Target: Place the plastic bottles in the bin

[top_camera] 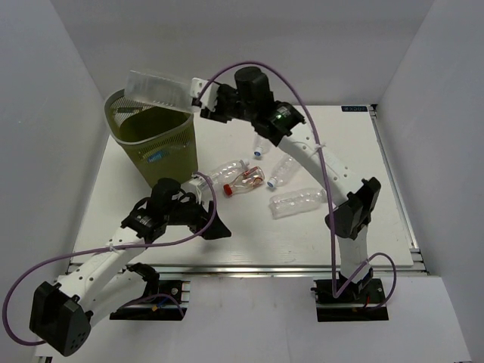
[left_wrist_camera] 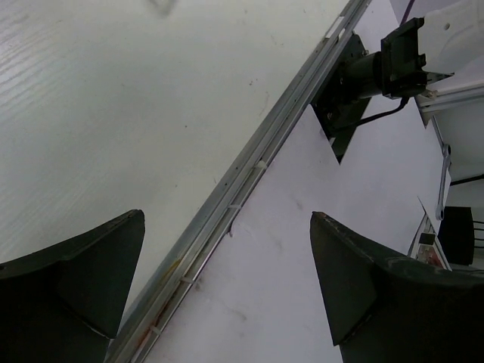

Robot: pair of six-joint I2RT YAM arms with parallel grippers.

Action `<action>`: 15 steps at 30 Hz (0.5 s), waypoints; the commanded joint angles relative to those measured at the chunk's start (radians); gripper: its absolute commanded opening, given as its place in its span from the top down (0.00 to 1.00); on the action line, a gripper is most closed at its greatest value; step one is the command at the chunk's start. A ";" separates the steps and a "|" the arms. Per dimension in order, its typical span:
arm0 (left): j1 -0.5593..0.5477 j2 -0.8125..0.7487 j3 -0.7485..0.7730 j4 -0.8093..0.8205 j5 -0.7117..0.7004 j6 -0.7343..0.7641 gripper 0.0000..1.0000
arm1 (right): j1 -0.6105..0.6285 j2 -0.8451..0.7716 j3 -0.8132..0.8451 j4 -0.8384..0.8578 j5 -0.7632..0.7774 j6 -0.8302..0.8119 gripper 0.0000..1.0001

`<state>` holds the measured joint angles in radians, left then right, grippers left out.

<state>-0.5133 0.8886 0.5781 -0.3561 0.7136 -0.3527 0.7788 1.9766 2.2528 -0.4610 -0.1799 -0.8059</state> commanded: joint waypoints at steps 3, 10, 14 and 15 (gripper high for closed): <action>-0.031 -0.016 0.003 0.025 -0.022 -0.023 0.00 | 0.068 0.027 0.013 0.183 0.097 -0.053 0.71; -0.060 -0.016 0.005 0.083 -0.043 -0.054 0.00 | 0.125 0.074 -0.012 0.266 0.252 -0.128 0.10; -0.091 0.006 0.052 0.120 -0.052 -0.068 0.00 | 0.140 0.088 0.013 0.295 0.336 -0.141 0.10; -0.091 0.031 0.063 0.131 -0.052 -0.068 0.00 | 0.139 0.071 0.011 0.300 0.341 -0.142 0.10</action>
<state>-0.5892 0.8970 0.5865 -0.2947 0.6697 -0.4084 0.9123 2.0624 2.2280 -0.2543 0.0631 -0.9253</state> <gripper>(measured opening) 0.997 0.900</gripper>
